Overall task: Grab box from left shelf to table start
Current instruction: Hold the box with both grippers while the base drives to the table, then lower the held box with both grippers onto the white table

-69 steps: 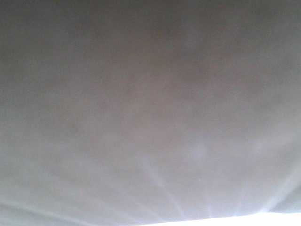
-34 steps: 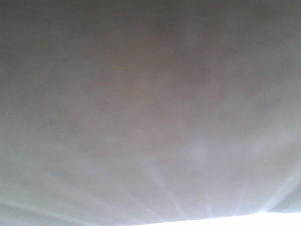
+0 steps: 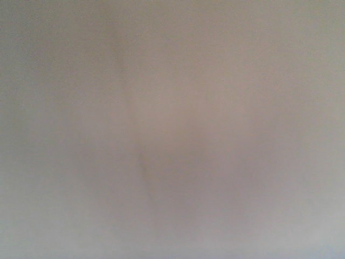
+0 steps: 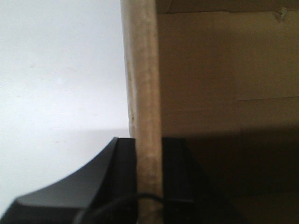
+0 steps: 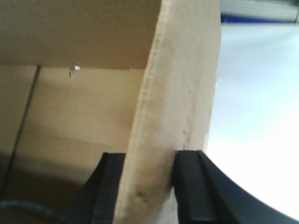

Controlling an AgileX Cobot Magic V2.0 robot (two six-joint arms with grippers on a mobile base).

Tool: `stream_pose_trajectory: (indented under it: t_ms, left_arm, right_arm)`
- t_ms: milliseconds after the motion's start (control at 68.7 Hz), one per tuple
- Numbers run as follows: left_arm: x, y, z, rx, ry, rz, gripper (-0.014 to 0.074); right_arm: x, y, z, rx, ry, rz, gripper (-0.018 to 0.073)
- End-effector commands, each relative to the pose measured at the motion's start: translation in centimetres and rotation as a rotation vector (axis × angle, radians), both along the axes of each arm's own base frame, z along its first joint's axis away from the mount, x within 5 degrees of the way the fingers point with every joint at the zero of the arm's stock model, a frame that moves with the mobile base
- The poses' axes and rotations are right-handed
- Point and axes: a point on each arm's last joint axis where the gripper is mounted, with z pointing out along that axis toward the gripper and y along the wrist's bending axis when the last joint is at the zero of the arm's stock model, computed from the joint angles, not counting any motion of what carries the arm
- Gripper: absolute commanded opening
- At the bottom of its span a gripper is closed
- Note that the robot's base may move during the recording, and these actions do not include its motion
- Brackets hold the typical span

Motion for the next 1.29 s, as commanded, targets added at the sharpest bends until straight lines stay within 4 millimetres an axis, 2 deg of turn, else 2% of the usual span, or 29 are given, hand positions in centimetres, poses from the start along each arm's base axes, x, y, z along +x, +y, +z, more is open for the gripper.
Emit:
stream_pose_trajectory:
  t_ms: [0,131,262,349,436,611,815,1062,1164,1251,1280]
  left_arm:
    - [2.5,-0.4,4.1,0.002,-0.157,-0.001,-0.0092]
    - [6.4,-1.2,5.8,0.013,-0.096,0.008,-0.0092]
    - [10.4,-2.0,6.2,0.009,-0.016,0.036,-0.0092]
    - [12.8,-2.6,5.6,0.024,0.041,0.037,-0.0092]
    - [15.7,-3.1,4.0,0.053,0.105,0.040,-0.0092]
    - [19.4,-4.0,1.7,0.075,0.182,0.038,-0.0092]
    - [21.7,-4.4,-0.2,0.099,0.231,0.040,-0.0092]
    - [22.8,-4.7,-1.4,0.103,0.282,0.037,-0.0082]
    - [23.0,-4.8,-1.7,0.096,0.295,0.035,0.0024]
    - [23.1,-4.9,-1.7,0.083,0.297,0.033,0.0192]
    - [23.1,-5.0,-1.7,0.079,0.298,0.032,0.0279]
  right_arm:
    - [2.2,0.1,2.9,0.032,-0.073,-0.009,0.0058]
    - [4.8,-0.1,3.9,-0.026,0.003,-0.009,0.0058]
    - [7.8,-0.5,3.4,-0.083,0.092,-0.028,0.0058]
    - [9.7,-0.6,2.6,-0.087,0.139,-0.034,0.0058]
    - [12.3,-0.6,1.3,-0.089,0.201,-0.036,0.0058]
    - [16.3,-0.7,-0.9,-0.117,0.267,-0.028,0.0058]
    - [19.3,-0.7,-3.2,-0.134,0.338,-0.020,0.0058]
    - [19.7,-0.7,-3.6,-0.135,0.352,-0.021,0.0062]
    - [19.7,-0.7,-3.6,-0.136,0.354,-0.019,0.0120]
    - [19.6,-0.7,-3.6,-0.140,0.362,-0.016,0.0250]
    - [19.6,-0.7,-3.6,-0.143,0.364,-0.016,0.0309]
